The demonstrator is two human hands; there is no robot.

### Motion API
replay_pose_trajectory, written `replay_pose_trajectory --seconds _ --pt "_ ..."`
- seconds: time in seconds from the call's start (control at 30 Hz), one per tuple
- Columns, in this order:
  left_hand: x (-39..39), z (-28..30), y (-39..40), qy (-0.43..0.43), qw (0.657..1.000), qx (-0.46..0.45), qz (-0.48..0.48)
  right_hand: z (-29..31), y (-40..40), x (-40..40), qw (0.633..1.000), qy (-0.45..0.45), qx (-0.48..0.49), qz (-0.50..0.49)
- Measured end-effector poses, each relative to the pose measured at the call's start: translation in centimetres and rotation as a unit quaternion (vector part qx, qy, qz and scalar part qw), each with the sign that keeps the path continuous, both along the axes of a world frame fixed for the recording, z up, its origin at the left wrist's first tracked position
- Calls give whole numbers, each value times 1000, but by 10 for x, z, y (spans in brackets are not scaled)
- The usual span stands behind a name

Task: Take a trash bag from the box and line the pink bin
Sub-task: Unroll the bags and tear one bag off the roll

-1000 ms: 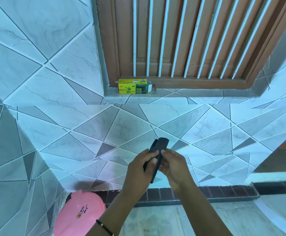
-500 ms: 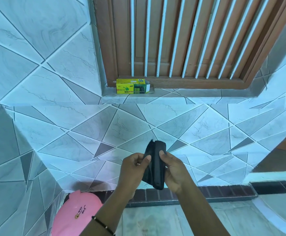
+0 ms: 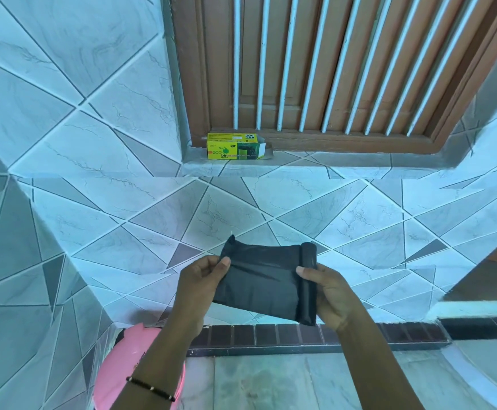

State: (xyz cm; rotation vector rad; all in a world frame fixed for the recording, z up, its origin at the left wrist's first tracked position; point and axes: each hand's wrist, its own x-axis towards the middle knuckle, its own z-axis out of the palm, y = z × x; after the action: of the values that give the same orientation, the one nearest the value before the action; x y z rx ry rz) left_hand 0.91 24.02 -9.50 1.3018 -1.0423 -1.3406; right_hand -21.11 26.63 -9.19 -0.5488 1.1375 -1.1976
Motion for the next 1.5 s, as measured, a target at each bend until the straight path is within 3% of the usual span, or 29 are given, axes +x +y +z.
replay_pose_trajectory --seconds 0.17,0.27,0.57,0.73,0.87,1.03,1.13,1.27,1.5 --pt "4 2 2 66 979 116 -157 8 5 7 998 -5 -56 40" --pt "-7 -3 7 53 975 103 -192 10 8 21 996 -12 -56 73" --pt "16 8 2 -24 999 27 -27 1 12 9 997 -2 29 67" --pt "42 9 0 -88 996 -3 -6 10 8 1 994 52 -4 100" --pt "51 10 -1 -124 992 -6 36 14 6 3 997 50 -26 51" --pt "52 8 0 -306 942 -63 119 21 9 7 994 84 -57 42" --pt "26 14 5 -279 948 -152 35 25 11 27 986 120 -61 94" --pt "-13 16 10 -227 949 -164 -147 26 9 47 985 102 -51 129" --pt "-19 13 5 -196 954 -169 -151 31 8 39 989 19 -54 137"
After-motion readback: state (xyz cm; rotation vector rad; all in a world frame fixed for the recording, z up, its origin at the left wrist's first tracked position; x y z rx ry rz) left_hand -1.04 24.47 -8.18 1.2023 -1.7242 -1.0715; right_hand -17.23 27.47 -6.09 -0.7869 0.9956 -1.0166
